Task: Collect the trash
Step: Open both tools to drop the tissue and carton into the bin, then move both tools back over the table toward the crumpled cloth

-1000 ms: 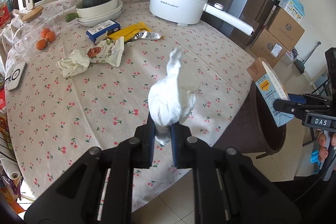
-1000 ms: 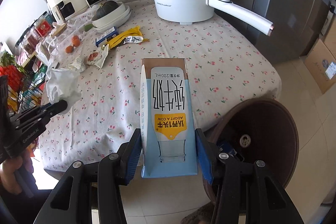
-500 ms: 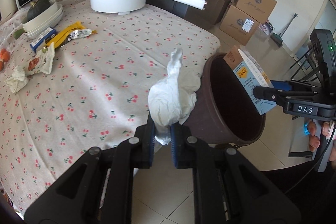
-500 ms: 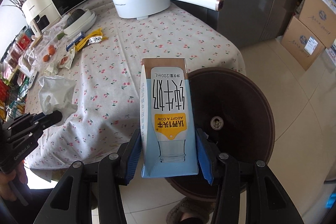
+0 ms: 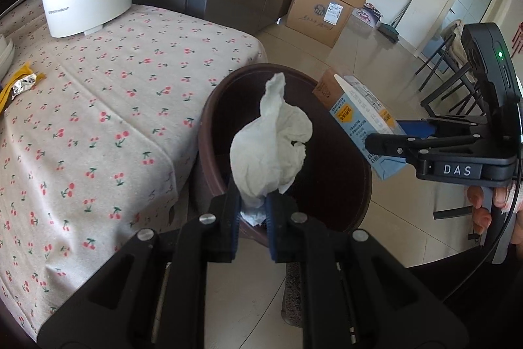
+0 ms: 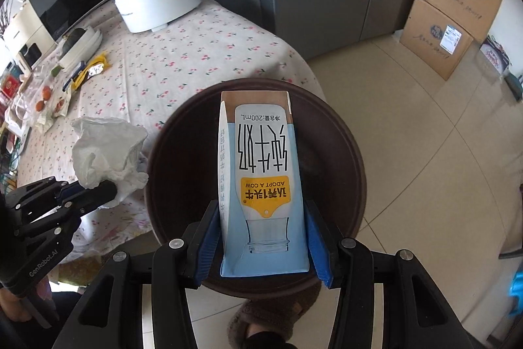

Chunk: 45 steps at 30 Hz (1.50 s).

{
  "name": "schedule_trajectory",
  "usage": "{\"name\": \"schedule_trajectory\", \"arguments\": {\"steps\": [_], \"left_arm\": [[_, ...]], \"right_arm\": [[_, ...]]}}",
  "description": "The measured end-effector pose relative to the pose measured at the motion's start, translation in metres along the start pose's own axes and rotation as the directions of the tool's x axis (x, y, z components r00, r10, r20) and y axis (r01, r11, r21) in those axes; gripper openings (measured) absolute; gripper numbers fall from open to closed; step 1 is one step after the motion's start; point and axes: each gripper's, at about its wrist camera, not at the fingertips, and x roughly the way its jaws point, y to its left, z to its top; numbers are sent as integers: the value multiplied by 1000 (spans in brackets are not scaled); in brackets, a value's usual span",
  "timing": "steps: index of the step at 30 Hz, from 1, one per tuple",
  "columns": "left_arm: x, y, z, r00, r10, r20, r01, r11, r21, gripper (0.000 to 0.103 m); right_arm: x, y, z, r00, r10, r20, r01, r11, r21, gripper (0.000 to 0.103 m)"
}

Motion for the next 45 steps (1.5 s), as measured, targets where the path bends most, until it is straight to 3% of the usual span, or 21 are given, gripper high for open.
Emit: {"name": "schedule_trajectory", "arguments": {"steps": [1, 3, 5, 11, 16, 22, 24, 26, 45], "left_arm": [[4, -2, 1, 1000, 4, -5, -4, 1000, 3, 16], [8, -3, 2, 1000, 20, -12, -20, 1000, 2, 32], [8, -5, 2, 999, 39, 3, -39, 999, -8, 66], [3, 0, 4, 996, 84, 18, -84, 996, -27, 87], [1, 11, 0, 991, 130, -5, -130, 990, -47, 97], [-9, 24, -6, 987, 163, -12, -164, 984, -70, 99], [-14, 30, -8, 985, 171, -11, -171, 982, -82, 100], [-18, 36, -9, 984, 178, -14, -179, 979, -94, 100], [-61, 86, -31, 962, 272, -12, -270, 947, -176, 102]], "right_arm": [[1, -5, -2, 1000, -4, -5, 4, 1000, 9, 51], [2, -15, -4, 1000, -11, -11, 11, 1000, 20, 51], [3, -20, -6, 1000, -14, -17, 15, 1000, 27, 51], [5, -29, -10, 999, -21, -32, 22, 999, 31, 51], [7, -24, -7, 999, -17, -35, 18, 1000, 20, 51], [9, -15, -1, 1000, -2, -9, 3, 1000, 24, 53], [11, -14, 3, 1000, 7, -1, -7, 999, 50, 76], [11, -15, 6, 1000, 5, 8, -6, 997, 75, 82], [13, 29, 18, 1000, 22, -12, -22, 999, 34, 84]]}}
